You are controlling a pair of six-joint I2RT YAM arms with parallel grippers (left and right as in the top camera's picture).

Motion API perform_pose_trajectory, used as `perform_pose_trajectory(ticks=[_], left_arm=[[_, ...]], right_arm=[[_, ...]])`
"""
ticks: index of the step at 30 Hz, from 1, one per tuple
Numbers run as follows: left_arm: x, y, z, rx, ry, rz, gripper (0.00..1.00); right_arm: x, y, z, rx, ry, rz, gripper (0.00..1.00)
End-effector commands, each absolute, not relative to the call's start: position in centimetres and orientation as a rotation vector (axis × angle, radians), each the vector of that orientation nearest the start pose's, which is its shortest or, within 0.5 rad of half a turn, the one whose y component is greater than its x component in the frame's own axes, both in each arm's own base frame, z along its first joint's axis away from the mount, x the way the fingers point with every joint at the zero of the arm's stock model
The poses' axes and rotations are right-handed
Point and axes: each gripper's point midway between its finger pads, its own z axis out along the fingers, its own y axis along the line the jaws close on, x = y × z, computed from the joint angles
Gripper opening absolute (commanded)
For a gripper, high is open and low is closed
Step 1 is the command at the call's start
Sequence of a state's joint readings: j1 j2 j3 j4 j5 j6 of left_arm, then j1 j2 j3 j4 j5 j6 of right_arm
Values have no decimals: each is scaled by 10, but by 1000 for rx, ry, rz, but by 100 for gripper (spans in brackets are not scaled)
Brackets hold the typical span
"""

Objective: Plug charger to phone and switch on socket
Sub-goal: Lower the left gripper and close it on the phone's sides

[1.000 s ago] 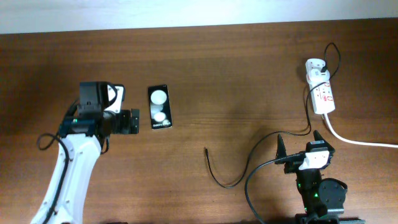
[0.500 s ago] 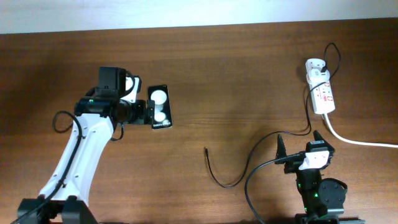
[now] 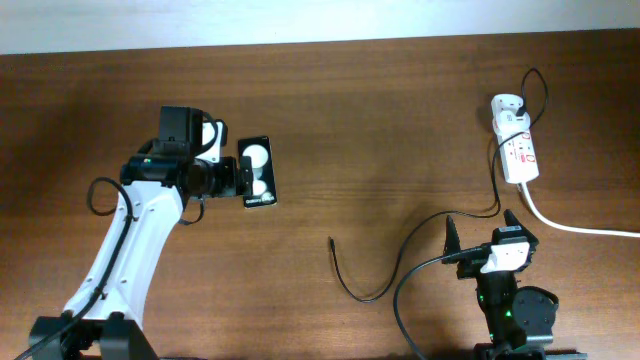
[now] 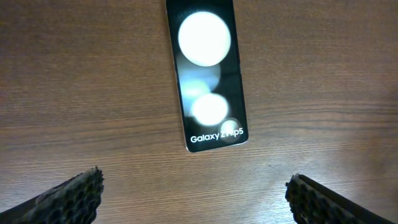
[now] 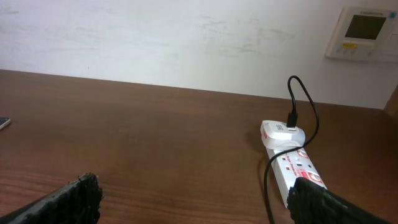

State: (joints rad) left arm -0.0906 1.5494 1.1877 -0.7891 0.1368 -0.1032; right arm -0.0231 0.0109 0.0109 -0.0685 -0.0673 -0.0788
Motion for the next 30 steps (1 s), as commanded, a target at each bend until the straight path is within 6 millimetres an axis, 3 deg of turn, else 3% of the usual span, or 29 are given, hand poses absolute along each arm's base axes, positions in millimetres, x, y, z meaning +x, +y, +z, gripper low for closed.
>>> perform_pose_trajectory(ticks=[1,4,8,11,13,17,21,25,27,28,29,30], left_arm=[[367,-67,122,3,2738,-311,99],[367,-75,116,-11,2760,-320,99],[379,-87,129,-29,2733,-308,99],[382,-82,134,-50,2778,-153,99],[386,-89,132,-29,2839,-137,99],[405,-94,112,-104,2918,-107,99],[402,-91,84,-118,2993,-63,99],[405,-92,82,-118,2985,-67,99],[409,-93,82,-118,2970,-74,51],[409,-93,83,-118,2969,-74,65],[408,-93,82,-117,2972,-74,92],[408,-95,82,-114,2975,-76,99]], right_arm=[[246,6,157,-95,1641,-24,99],[246,6,157,-95,1641,-24,99],[246,6,157,-95,1641,-24,99],[246,6,157,-95,1641,-24,99],[246,6,157,-95,1641,-24,99],[246,6,157,-95,1641,-24,99],[246,6,157,-95,1641,-24,99],[246,6,157,-95,1641,-24,99],[246,6,157,-95,1641,-24,99],[246,6,157,-95,1641,-25,99],[246,6,157,-95,1641,-24,99],[246,6,157,-95,1641,-24,99]])
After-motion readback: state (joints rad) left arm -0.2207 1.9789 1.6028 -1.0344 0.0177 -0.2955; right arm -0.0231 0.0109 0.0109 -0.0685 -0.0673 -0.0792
